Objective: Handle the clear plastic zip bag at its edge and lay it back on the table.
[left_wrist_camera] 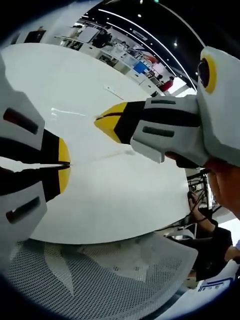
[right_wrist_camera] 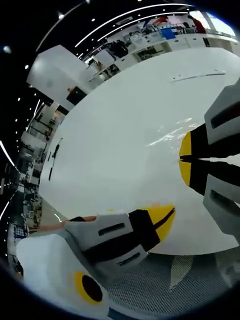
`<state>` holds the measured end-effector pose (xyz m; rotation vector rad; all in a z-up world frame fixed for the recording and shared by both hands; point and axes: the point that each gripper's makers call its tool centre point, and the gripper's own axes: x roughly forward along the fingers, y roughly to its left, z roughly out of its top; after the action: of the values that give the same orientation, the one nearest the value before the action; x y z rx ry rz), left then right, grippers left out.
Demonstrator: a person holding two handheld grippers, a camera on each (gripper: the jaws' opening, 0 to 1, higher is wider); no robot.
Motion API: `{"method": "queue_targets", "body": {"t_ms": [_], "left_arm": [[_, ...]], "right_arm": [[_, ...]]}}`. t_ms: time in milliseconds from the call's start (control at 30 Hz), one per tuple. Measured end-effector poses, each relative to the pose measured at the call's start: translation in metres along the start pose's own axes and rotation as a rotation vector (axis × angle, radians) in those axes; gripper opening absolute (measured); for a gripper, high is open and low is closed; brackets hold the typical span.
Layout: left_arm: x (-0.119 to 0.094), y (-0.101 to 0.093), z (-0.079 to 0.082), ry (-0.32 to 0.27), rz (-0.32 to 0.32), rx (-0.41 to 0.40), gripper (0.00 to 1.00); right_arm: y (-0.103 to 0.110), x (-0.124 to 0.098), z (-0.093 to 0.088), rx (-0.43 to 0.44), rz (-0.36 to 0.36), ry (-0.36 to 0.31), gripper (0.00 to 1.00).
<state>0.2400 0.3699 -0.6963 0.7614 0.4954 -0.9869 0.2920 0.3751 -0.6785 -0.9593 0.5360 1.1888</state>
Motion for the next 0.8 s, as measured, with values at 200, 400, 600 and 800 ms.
{"method": "queue_targets", "body": {"t_ms": [200, 400, 600, 800], "left_arm": [[-0.002, 0.003, 0.000, -0.006, 0.011, -0.021, 0.00], [-0.003, 0.008, 0.000, -0.010, 0.023, -0.040, 0.00], [-0.003, 0.012, 0.001, -0.011, 0.031, -0.041, 0.00], [-0.002, 0.015, 0.000, -0.008, 0.040, -0.037, 0.00]], "right_arm": [[0.010, 0.002, 0.000, -0.011, 0.015, 0.001, 0.00], [0.015, 0.004, 0.000, -0.020, 0.030, 0.002, 0.00], [0.019, 0.005, -0.001, -0.033, 0.040, 0.008, 0.00], [0.023, 0.009, -0.005, -0.047, 0.056, 0.015, 0.00]]}}
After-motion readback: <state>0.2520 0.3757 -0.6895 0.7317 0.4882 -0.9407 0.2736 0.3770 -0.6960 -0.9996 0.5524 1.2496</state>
